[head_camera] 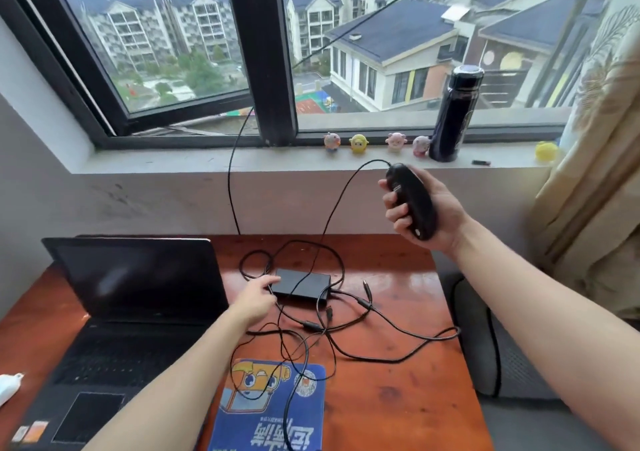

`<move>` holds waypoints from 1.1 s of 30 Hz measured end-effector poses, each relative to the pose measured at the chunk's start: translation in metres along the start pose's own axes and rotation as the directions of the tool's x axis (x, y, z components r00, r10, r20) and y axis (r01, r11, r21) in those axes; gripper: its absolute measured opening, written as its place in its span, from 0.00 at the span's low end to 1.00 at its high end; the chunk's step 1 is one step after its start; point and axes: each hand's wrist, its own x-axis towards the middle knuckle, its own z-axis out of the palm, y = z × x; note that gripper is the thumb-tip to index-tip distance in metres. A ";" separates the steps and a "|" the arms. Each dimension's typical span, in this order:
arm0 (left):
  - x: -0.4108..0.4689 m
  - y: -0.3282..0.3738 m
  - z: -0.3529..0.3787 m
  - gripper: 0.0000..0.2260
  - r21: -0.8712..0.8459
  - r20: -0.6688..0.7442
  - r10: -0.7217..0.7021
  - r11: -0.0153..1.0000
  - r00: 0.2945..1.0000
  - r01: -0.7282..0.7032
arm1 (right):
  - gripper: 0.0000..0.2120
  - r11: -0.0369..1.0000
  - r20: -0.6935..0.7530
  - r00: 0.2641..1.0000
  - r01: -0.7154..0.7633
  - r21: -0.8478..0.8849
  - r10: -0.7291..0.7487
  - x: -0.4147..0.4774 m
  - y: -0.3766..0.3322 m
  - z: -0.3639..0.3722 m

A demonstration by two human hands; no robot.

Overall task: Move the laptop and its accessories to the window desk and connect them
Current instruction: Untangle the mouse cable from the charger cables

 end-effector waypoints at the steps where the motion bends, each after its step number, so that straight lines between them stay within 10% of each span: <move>1: -0.003 0.017 0.009 0.24 -0.152 0.087 0.038 0.988 0.996 -0.025 | 0.20 1.000 0.011 1.000 -0.016 -0.008 0.016 0.004 0.001 0.003; 4: -0.013 0.049 0.041 0.17 -0.309 0.322 0.119 0.951 0.939 -0.015 | 0.19 1.000 0.008 1.000 -0.003 -0.007 0.003 0.008 -0.003 0.006; 9: -0.001 0.014 0.043 0.18 -0.309 0.192 -0.035 0.946 0.981 0.095 | 0.17 0.988 -0.171 0.977 0.141 0.056 -0.130 -0.004 -0.022 -0.022; 12: 0.005 0.000 0.014 0.21 -0.677 0.094 -0.249 0.694 0.964 0.245 | 0.15 0.985 -0.357 0.922 0.169 0.022 -0.150 -0.008 -0.018 -0.045; 16: 0.011 0.025 -0.018 0.17 -0.873 0.096 -0.178 0.457 0.979 0.169 | 0.11 0.990 -0.399 0.917 -0.047 -0.129 -0.008 0.010 0.030 -0.045; 33: -0.015 0.042 -0.032 0.10 -0.780 0.088 -0.128 0.608 0.988 0.148 | 0.11 0.900 -0.193 0.977 -0.164 -0.403 0.092 0.062 0.135 0.017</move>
